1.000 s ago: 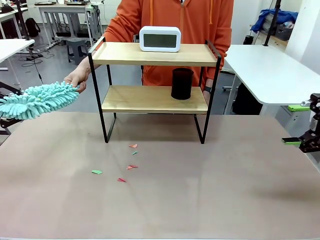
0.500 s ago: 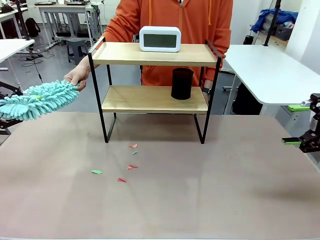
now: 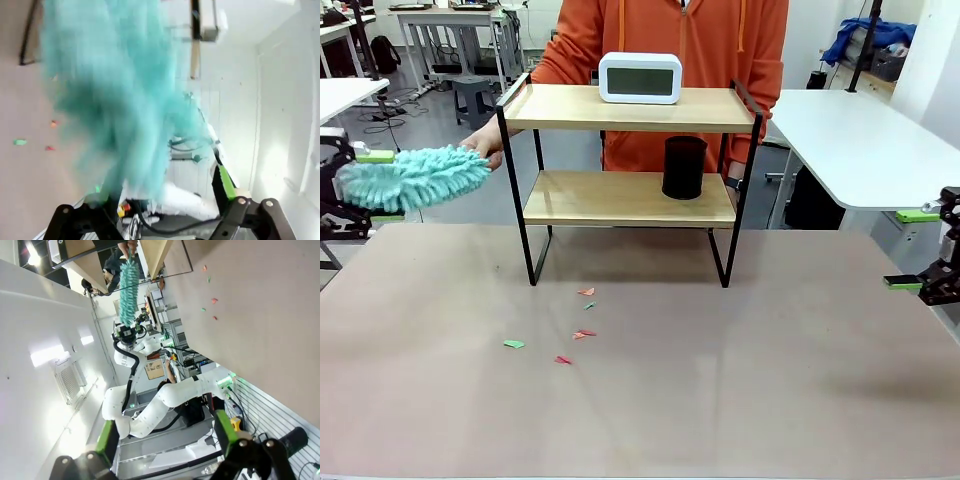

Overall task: Clean the shelf.
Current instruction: Hand the Duster back to the human.

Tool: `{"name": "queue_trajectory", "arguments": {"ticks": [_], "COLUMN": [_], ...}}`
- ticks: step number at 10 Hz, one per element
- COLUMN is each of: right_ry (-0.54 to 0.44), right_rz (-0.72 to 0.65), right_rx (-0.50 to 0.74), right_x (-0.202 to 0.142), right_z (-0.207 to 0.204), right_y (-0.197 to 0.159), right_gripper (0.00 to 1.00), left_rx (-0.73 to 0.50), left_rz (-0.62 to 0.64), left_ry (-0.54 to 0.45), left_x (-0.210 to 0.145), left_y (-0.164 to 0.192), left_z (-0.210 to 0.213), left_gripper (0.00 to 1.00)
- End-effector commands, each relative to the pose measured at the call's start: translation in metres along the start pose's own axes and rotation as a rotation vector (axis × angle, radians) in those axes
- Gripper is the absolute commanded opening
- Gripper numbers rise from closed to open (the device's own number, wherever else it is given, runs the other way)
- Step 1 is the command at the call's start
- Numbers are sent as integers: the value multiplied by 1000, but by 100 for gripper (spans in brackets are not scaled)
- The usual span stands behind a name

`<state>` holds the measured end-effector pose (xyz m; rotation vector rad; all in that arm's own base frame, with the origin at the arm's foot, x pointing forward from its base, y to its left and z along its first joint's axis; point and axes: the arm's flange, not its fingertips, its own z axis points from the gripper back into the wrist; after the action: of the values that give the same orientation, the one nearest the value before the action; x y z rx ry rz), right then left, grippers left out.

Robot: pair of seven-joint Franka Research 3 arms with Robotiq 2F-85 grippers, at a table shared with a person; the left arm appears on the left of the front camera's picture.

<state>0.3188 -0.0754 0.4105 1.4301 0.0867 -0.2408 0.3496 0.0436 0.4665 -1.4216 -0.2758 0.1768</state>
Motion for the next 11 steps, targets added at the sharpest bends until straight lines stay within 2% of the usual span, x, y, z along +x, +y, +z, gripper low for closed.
{"name": "queue_trajectory", "arguments": {"ticks": [1, 3, 4, 5, 6, 7, 8, 9, 11], "right_ry": [-19, 0, 74, 168, 241, 256, 259, 225, 225], "right_rz": [-14, 0, 93, 150, 151, 126, 88, 138, 138], "right_rx": [7, 0, 15, 38, 81, 141, 130, 79, 79], "right_x": [0, 0, -19, -35, -40, -40, -41, -20, -20], "right_z": [-2, 0, -5, -40, -79, -105, -117, -62, -62], "right_y": [6, 0, 13, 25, 30, 34, 34, 45, 45], "right_gripper": [100, 100, 100, 100, 100, 100, 100, 100, 100], "left_rx": [-107, -98, -89, -76, -47, -28, 21, -48, -48], "left_rz": [-59, -72, -67, -64, -69, -64, -38, -42, -42], "left_ry": [214, 382, 422, 406, 367, 330, 228, 383, 383], "left_x": [-16, -22, -23, -23, -24, -22, -16, -26, -26], "left_y": [-10, -8, -7, -6, -5, -3, 5, 0, 0], "left_z": [-20, -60, -74, -85, -90, -91, -91, -94, -94], "left_gripper": [100, 100, 100, 100, 100, 100, 100, 100, 100]}}
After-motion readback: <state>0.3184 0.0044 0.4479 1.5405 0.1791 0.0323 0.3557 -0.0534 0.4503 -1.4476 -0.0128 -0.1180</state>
